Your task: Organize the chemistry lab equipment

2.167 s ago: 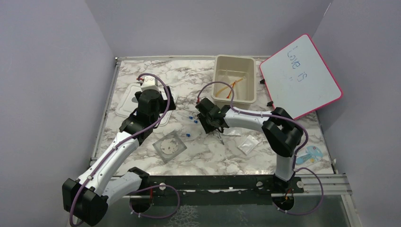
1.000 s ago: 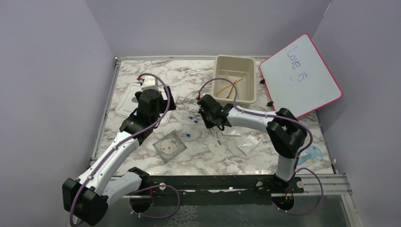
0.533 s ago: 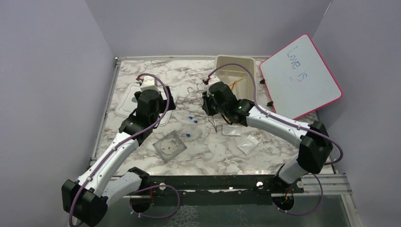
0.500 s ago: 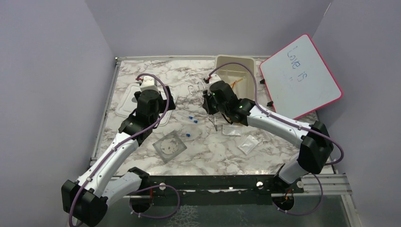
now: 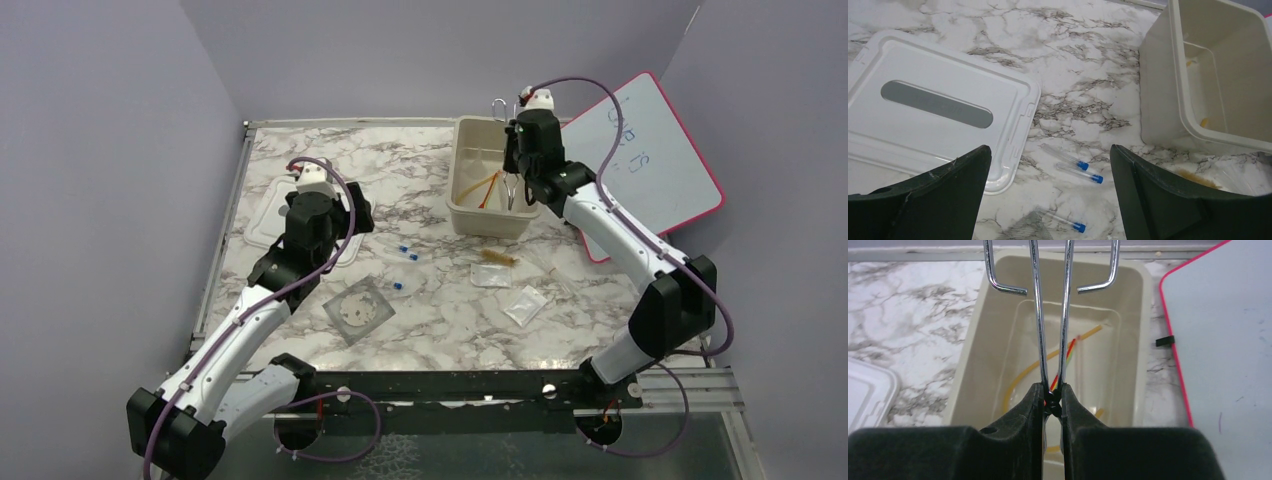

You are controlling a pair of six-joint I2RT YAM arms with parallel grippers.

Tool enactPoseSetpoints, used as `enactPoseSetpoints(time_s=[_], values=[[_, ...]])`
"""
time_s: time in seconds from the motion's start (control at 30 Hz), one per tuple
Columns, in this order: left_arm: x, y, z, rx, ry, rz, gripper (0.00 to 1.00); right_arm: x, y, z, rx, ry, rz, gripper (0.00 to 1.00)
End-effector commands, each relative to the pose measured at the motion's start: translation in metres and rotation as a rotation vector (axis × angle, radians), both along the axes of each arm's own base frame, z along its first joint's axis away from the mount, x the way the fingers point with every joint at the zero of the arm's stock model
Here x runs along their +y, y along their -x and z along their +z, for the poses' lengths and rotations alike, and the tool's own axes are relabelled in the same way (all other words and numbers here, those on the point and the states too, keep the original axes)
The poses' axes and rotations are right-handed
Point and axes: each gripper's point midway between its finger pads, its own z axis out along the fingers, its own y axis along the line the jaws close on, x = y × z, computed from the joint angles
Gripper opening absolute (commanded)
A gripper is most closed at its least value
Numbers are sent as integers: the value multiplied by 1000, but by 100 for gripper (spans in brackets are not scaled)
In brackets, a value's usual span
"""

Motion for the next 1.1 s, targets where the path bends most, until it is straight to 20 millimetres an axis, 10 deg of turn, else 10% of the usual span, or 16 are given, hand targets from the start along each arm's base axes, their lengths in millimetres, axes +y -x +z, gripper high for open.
enactPoseSetpoints(time_s=[0.0,0.5,1.07], values=[[-8,0,11,-47,25,-47,91,-20,-24,-6,-3,78,-104,1],[-1,-2,0,-4,-5,-10,91,-23,-61,-116,214,105,-175,1],[-3,-4,-7,22,-11,-9,91,-37,-63,-176,345,98,-246,11]])
